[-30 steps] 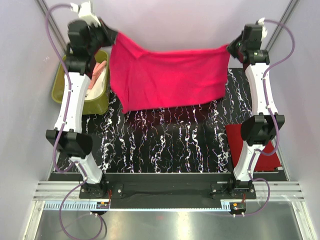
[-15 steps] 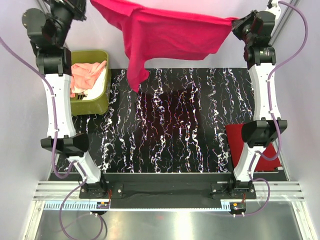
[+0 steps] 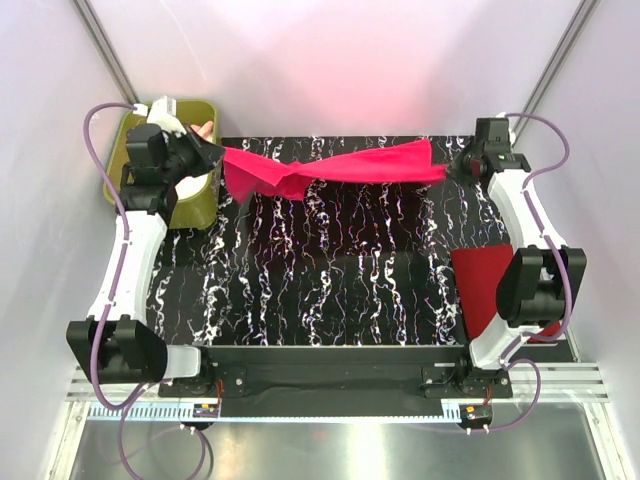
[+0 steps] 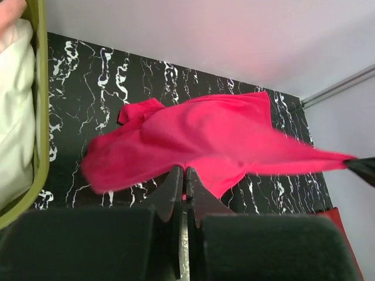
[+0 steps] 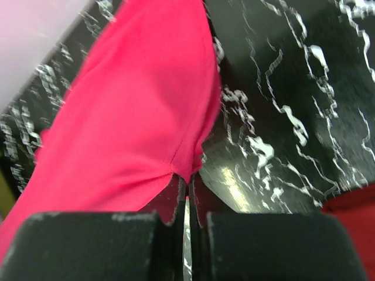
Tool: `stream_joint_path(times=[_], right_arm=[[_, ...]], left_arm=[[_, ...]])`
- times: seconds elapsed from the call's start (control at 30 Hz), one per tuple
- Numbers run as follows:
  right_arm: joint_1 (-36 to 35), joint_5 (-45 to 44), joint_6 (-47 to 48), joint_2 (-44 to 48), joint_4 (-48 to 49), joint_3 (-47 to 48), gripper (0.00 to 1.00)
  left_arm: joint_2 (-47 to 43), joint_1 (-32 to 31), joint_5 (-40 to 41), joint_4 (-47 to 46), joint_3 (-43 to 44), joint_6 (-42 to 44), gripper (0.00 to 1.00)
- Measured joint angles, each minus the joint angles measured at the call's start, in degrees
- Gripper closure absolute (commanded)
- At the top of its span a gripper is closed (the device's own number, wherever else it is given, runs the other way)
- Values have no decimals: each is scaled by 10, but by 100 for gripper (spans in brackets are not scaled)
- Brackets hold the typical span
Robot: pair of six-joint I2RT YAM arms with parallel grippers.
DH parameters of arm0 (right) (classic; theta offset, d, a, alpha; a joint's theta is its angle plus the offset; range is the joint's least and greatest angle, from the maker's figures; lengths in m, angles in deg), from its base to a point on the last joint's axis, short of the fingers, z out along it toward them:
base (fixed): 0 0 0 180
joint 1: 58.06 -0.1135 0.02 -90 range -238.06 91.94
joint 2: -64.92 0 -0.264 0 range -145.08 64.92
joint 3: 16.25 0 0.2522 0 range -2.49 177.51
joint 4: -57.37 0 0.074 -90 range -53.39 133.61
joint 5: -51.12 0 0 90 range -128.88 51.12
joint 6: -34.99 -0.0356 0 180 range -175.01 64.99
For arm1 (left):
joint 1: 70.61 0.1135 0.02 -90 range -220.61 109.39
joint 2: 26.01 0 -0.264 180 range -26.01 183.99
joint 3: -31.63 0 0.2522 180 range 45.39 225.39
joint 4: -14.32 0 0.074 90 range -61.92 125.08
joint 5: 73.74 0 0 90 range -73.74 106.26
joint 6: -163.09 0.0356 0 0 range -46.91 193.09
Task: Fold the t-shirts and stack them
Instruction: Flatten the tshirt out
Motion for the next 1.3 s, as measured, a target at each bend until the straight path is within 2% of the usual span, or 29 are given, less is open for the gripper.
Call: stream_joint_path(times=[0.13,0.23,0.4,0.5,0.57,0.6,0.67,0.77,0.83,1.03,1.3], right_arm=[[0,0,2,-11,-20,7,100],[0,-1,7,-50,-26,101,100],[0,0,13,-170,2,364,100],[2,3,5,-267,3,565,100],[5,8,-8,-311,17,661,100],[8,11,-17,-317,32,675,100],[12,18,-30,-302,63,657,100],[14,22,-42,-240,120,560,100],[14,24,-42,-215,133,537,100],[13,34,-41,-175,142,531,100],[13,70,-42,-118,132,448,100]], left_arm=[[4,-7,8,12,31,11,100],[47,-7,13,26,142,29,100],[163,-7,11,-35,359,52,100],[237,-6,11,-63,477,52,100],[285,-3,9,-76,556,46,100],[302,0,8,-85,584,42,100],[314,6,7,-104,605,31,100],[314,16,6,-129,616,22,100],[308,22,5,-142,619,19,100],[275,53,-8,-160,618,4,100],[194,60,-21,-154,559,6,100]])
